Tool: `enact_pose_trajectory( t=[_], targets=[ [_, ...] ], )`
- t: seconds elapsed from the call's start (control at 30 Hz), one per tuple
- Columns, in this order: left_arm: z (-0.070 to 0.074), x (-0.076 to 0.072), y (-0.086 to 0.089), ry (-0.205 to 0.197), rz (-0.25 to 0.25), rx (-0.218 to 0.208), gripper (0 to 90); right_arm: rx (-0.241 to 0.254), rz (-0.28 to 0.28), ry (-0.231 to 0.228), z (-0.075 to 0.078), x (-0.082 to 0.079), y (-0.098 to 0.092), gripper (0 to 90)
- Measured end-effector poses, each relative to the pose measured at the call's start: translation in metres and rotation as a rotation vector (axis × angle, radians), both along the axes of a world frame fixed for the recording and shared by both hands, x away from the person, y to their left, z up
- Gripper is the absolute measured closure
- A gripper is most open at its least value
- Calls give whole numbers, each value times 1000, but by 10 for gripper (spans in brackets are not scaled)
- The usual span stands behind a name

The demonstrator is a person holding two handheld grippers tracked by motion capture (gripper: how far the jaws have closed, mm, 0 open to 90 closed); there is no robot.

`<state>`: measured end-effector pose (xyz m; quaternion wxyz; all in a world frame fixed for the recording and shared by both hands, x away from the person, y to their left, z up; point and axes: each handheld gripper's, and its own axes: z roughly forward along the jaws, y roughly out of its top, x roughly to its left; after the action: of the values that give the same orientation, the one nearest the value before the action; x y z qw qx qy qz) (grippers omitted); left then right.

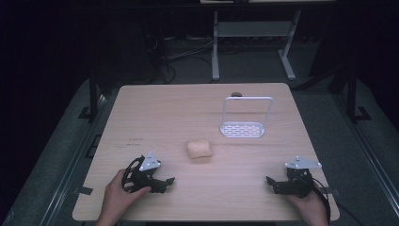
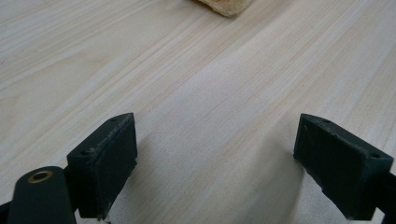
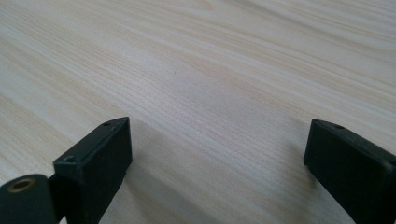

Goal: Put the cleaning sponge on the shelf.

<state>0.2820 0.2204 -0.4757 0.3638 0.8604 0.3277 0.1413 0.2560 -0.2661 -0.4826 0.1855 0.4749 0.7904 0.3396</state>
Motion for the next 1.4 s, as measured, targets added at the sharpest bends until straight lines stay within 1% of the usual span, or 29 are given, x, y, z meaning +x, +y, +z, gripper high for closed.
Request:
enact_pose_trajectory(
  t=[0.43,0.53,0.57,0.63,0.7,0.73,0.8,0.87,1.03,1.1,1.17,1.4],
  targets=[
    [0,-1,0,0,2,3,129,-3,-3,3,0,2,2,75],
    [0,-1,0,1,4,-1,129,-5,10,12,1,3,3,80],
    [0,-1,0,1,4,-1,128,-4,26,20,2,4,6,81],
    [0,-1,0,1,3,0,128,-2,37,20,3,4,7,81],
    [0,-1,0,1,4,-1,128,-4,48,12,5,3,11,80],
    [0,-1,0,1,3,-1,128,-1,63,-2,9,4,15,80],
    [0,-1,0,1,4,0,128,0,82,-13,12,5,18,80],
    [0,-1,0,1,4,0,128,3,86,-11,13,5,19,80],
    [0,-1,0,1,4,-1,128,28,121,-20,17,10,20,80],
    [0,-1,0,2,5,-2,128,23,130,-16,19,11,21,80],
    [0,-1,0,1,4,-1,129,32,141,-22,22,15,23,80],
    [0,-1,0,2,4,-1,129,39,167,-30,26,21,27,80]
  ],
)
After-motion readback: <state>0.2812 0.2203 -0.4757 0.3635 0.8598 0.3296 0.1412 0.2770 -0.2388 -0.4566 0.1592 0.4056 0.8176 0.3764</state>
